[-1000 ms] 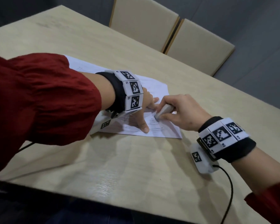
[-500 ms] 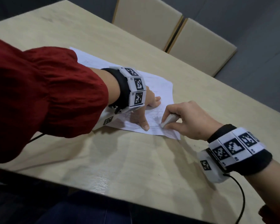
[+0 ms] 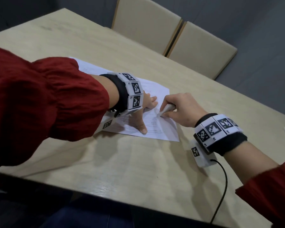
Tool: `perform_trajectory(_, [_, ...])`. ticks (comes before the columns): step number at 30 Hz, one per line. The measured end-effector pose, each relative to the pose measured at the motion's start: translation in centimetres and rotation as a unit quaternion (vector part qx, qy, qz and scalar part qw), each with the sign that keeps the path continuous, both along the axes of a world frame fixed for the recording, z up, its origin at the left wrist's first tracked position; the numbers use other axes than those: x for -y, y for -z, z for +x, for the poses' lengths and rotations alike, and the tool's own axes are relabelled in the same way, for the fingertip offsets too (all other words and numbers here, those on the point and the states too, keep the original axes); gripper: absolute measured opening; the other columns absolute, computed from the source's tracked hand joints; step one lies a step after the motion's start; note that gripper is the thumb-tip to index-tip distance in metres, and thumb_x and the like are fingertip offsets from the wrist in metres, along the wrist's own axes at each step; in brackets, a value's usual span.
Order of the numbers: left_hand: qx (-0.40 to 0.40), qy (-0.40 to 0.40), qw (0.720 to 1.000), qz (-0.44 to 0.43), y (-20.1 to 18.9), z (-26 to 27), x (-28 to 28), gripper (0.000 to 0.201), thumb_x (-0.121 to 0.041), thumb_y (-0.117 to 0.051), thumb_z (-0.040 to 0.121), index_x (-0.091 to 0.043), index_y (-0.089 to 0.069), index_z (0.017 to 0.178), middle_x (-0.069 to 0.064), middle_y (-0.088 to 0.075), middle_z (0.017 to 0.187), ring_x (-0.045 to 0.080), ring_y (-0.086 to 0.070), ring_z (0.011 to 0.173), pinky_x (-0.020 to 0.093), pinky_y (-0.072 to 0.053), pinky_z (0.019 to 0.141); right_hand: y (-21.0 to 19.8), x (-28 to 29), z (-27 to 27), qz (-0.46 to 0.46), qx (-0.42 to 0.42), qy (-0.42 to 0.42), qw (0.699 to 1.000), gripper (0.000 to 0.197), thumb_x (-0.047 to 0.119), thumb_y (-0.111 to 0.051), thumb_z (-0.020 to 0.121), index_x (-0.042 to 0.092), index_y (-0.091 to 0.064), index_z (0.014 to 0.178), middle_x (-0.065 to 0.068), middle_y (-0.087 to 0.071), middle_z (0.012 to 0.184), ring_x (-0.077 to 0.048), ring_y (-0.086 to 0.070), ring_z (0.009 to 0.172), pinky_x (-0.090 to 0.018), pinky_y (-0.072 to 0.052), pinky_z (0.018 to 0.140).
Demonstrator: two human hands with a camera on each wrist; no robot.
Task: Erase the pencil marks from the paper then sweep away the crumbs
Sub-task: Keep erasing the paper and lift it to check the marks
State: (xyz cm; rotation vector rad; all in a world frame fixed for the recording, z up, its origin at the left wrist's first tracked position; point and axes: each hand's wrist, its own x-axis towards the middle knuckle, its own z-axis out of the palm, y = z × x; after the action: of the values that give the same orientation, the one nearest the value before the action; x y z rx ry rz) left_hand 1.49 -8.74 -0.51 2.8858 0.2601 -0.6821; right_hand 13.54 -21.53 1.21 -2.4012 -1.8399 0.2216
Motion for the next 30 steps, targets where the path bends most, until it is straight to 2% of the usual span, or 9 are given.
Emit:
perform_trajectory(5, [-0.002,-0.006,1.0,0.002,0.4,0.2,-0.4,0.121,-0.064,-0.069,0.074,-0.019,0.009,0.155,-0.001,0.018,0.161,0.018,0.007,0.15,0.039,-0.002,0.121,-1.2,0.9,-0.4,-0.112,0.012,-0.046,0.993,0.014,0.024,-0.076,0.077,0.027,-0.07,0.089,0.012,-0.059,0.071,-0.002,-0.046,0.063,-0.012,-0.035,0.062])
perform_trajectory(8, [0.007,-0.007,1.0,0.014,0.4,0.2,-0.2,0.122,-0.064,-0.069,0.074,-0.018,0.01,0.155,0.001,0.015,0.162,0.018,0.004,0.15,0.038,-0.004,0.119,-0.7,-0.7,0.0,-0.019,0.056,0.017,0.998,0.013,0.032,-0.075,0.076,0.031,-0.065,0.084,0.018,-0.053,0.066,-0.008,-0.046,0.07,-0.029,-0.041,0.08])
perform_trajectory(10, [0.011,-0.012,1.0,0.005,0.4,0.1,-0.2,0.123,-0.064,-0.069,0.073,-0.018,0.01,0.155,0.001,0.015,0.162,0.018,0.003,0.15,0.037,-0.004,0.119,0.0,-1.1,-0.2,0.026,0.053,0.052,0.997,0.014,0.032,-0.074,0.074,0.033,-0.061,0.078,0.022,-0.051,0.063,-0.01,-0.047,0.073,-0.034,-0.039,0.087])
perform_trajectory(12, [0.01,-0.012,1.0,-0.001,0.6,0.2,-0.3,0.123,-0.065,-0.07,0.072,-0.019,0.009,0.155,0.0,0.015,0.162,0.018,0.003,0.15,0.038,-0.004,0.119,0.5,-0.3,-0.5,0.023,0.044,0.05,0.998,0.015,0.032,-0.075,0.074,0.033,-0.061,0.078,0.023,-0.053,0.063,-0.009,-0.048,0.072,-0.034,-0.039,0.087])
perform_trajectory(17, [0.0,-0.008,1.0,0.012,0.3,0.0,0.1,0.118,-0.062,-0.068,0.076,-0.019,0.009,0.155,-0.003,0.017,0.161,0.016,0.007,0.15,0.036,-0.002,0.119,-0.8,1.4,-1.0,-0.076,0.03,0.0,0.997,0.013,0.038,-0.076,0.075,0.033,-0.065,0.081,0.019,-0.049,0.057,-0.003,-0.044,0.061,-0.028,-0.03,0.075])
perform_trajectory(20, [-0.003,0.001,1.0,0.006,-0.4,-0.1,0.1,0.116,-0.059,-0.067,0.079,-0.017,0.01,0.155,0.0,0.018,0.161,0.018,0.006,0.15,0.036,-0.005,0.118,-0.4,-0.6,-0.6,0.002,0.059,0.039,0.997,0.014,0.039,-0.076,0.074,0.033,-0.064,0.079,0.019,-0.054,0.062,-0.003,-0.047,0.064,-0.036,-0.036,0.089])
perform_trajectory(23, [0.0,-0.002,1.0,-0.015,-0.2,-0.1,0.0,0.119,-0.06,-0.069,0.076,-0.019,0.01,0.155,0.0,0.016,0.162,0.019,0.007,0.15,0.038,-0.004,0.119,0.5,-1.3,-0.3,0.035,0.044,0.074,0.996,0.015,0.039,-0.076,0.073,0.03,-0.066,0.08,0.014,-0.063,0.073,-0.012,-0.055,0.078,-0.038,-0.037,0.095])
perform_trajectory(26, [-0.016,0.003,1.0,0.013,-0.1,0.0,0.2,0.117,-0.062,-0.065,0.079,-0.016,0.011,0.154,0.0,0.019,0.161,0.018,0.008,0.15,0.036,-0.002,0.119,0.4,0.8,-0.7,0.018,0.011,0.052,0.998,0.014,0.035,-0.078,0.072,0.029,-0.069,0.08,0.016,-0.064,0.07,-0.013,-0.054,0.074,-0.037,-0.041,0.089])
perform_trajectory(30, [-0.022,0.012,0.999,0.028,-0.5,0.0,0.5,0.115,-0.062,-0.062,0.081,-0.015,0.014,0.154,-0.001,0.021,0.16,0.019,0.007,0.15,0.037,-0.003,0.118,-0.3,1.8,-1.0,-0.046,-0.001,0.01,0.999,0.013,0.037,-0.078,0.073,0.034,-0.066,0.079,0.025,-0.057,0.055,-0.004,-0.045,0.061,-0.028,-0.031,0.076])
